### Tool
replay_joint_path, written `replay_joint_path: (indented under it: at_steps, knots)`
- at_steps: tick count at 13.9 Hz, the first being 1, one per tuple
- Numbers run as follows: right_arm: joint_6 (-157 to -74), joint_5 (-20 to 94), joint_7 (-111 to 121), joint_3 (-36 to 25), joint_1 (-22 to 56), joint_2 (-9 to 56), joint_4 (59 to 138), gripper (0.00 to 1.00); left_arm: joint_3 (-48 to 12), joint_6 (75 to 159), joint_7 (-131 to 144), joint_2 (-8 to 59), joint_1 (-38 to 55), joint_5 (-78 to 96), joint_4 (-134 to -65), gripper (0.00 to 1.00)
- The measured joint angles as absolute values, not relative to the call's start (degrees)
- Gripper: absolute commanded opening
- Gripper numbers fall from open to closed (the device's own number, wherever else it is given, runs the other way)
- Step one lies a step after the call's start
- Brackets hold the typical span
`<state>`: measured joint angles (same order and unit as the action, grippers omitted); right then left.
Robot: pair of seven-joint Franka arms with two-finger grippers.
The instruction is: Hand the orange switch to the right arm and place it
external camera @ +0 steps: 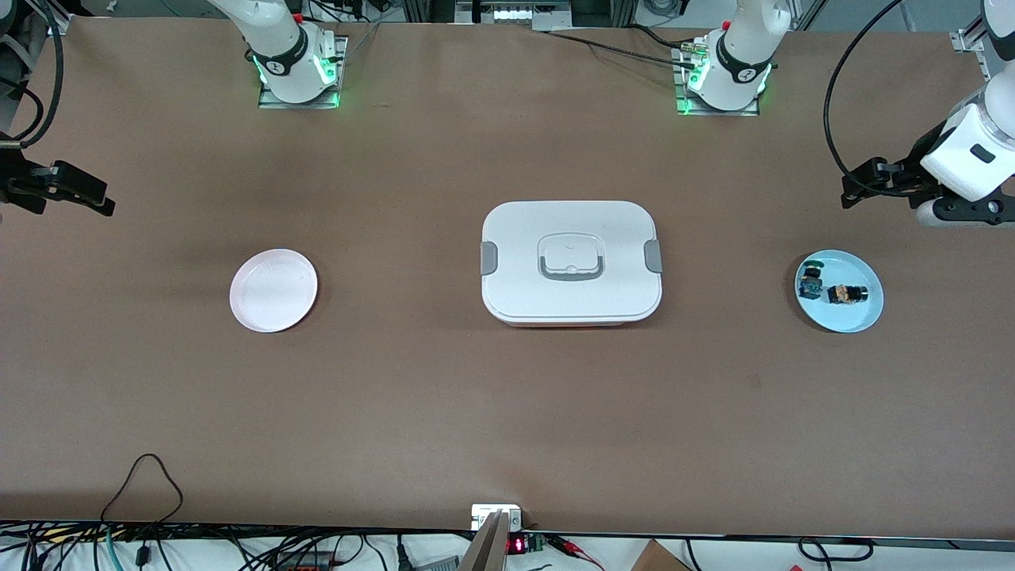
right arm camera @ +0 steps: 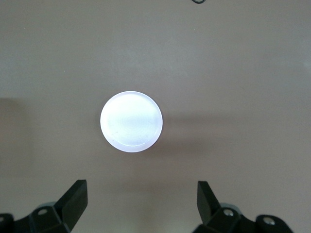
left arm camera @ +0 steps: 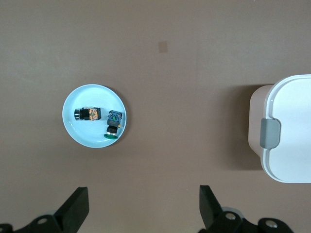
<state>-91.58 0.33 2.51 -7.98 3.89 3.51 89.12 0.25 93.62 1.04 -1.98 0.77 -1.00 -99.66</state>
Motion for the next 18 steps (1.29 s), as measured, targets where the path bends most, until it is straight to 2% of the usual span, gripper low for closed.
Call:
replay_joint_path:
  at_steps: [4,7,11,14,18]
  knots:
    - [-91.32,0.33,2.51,-7.96,3.89,3.51,89.11,1.0,0.64,93.6,1.06,0.33,0.08,-1.0,-97.99,1.0]
    - [-90.92,0.33,2.52,-7.94,3.91,3.51,89.12,1.0,0.82,92.71,1.06,4.58,-1.04,-1.01,-97.33,1.0]
    - [-90.44,0.34,2.52,-7.74,4.01,3.51,89.12,1.0,1.15,92.07,0.78,10.56,-8.06,-1.13,-97.41,1.0]
    - [-90.4,0.34,2.5,-7.72,4.01,3.51,89.11,1.0,1.33,99.45,-2.86,13.68,-12.55,-1.18,-100.23,1.0]
    - [-90.35,0.34,2.49,-7.72,4.01,3.51,89.11,1.0,1.33,117.93,-9.11,14.39,-14.05,-1.2,-109.89,1.0]
